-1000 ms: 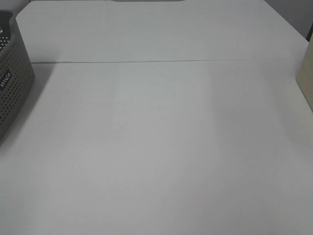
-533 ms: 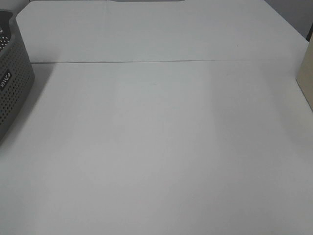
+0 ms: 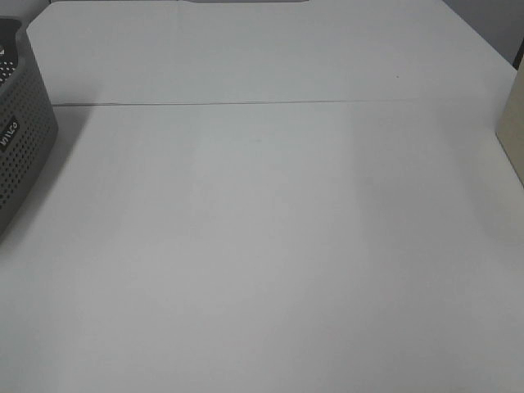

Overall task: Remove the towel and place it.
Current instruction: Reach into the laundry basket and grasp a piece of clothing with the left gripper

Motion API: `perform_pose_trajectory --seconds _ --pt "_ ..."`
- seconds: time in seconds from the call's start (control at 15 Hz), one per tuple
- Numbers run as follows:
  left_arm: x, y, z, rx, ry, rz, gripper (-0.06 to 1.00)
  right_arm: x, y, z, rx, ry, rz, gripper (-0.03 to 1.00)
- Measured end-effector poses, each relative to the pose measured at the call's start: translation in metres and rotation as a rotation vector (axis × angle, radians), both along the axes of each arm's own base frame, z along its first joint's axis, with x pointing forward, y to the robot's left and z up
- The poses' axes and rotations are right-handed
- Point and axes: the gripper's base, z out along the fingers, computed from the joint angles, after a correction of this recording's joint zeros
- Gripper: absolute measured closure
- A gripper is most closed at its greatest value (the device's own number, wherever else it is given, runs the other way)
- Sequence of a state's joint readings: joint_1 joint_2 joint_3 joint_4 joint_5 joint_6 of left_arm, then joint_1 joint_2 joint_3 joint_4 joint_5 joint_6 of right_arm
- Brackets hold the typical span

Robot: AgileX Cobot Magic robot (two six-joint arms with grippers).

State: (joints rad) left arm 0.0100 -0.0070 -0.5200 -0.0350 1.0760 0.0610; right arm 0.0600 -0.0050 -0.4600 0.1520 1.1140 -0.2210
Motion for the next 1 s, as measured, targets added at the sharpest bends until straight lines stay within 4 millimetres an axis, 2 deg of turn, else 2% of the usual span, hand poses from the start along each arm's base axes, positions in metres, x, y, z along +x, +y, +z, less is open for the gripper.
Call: perform_pose_trajectory --seconds 0.73,1.0 --pt "0.000 0.002 0.001 0.013 -0.005 0.013 0.13 0.000 0.000 0.000 0.001 0.000 0.001 0.26" --pt "-0.005 0.004 0.013 0.033 -0.061 0.029 0.13 0.000 0.000 0.000 0.001 0.000 0.001 0.26"
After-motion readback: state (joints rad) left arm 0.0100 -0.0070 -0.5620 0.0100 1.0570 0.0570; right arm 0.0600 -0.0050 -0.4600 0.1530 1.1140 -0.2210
